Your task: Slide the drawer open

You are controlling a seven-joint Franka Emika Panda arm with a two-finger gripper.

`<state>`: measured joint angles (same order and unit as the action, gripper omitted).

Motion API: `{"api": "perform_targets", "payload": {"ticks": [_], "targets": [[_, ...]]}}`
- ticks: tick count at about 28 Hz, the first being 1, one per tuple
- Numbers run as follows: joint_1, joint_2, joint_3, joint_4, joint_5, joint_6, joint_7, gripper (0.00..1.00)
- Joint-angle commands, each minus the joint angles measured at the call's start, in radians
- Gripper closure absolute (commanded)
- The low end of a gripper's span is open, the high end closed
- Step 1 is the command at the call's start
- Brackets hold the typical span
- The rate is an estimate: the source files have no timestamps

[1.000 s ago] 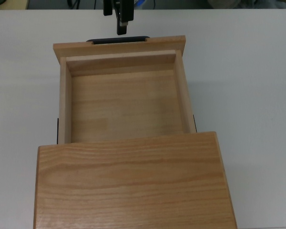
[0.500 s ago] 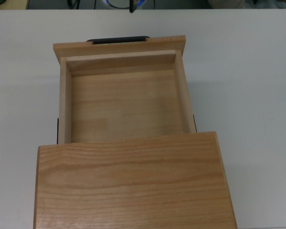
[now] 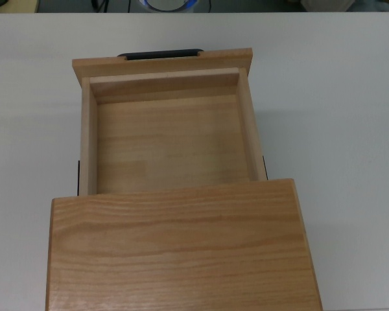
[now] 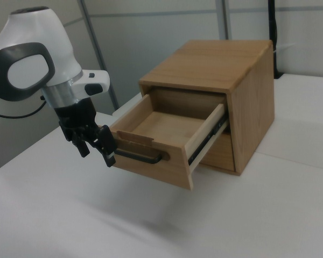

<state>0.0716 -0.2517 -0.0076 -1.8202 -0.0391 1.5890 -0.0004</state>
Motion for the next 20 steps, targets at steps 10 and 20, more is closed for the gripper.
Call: {"api": "perform_targets", "payload": {"ticks": [10, 20], "targets": [[0.011, 0.054, -0.015, 0.105, -0.008, -0.099, -0.05, 0.0], [0.005, 0.078, -0.018, 0.122, -0.008, -0.098, -0.05, 0.0]]}}
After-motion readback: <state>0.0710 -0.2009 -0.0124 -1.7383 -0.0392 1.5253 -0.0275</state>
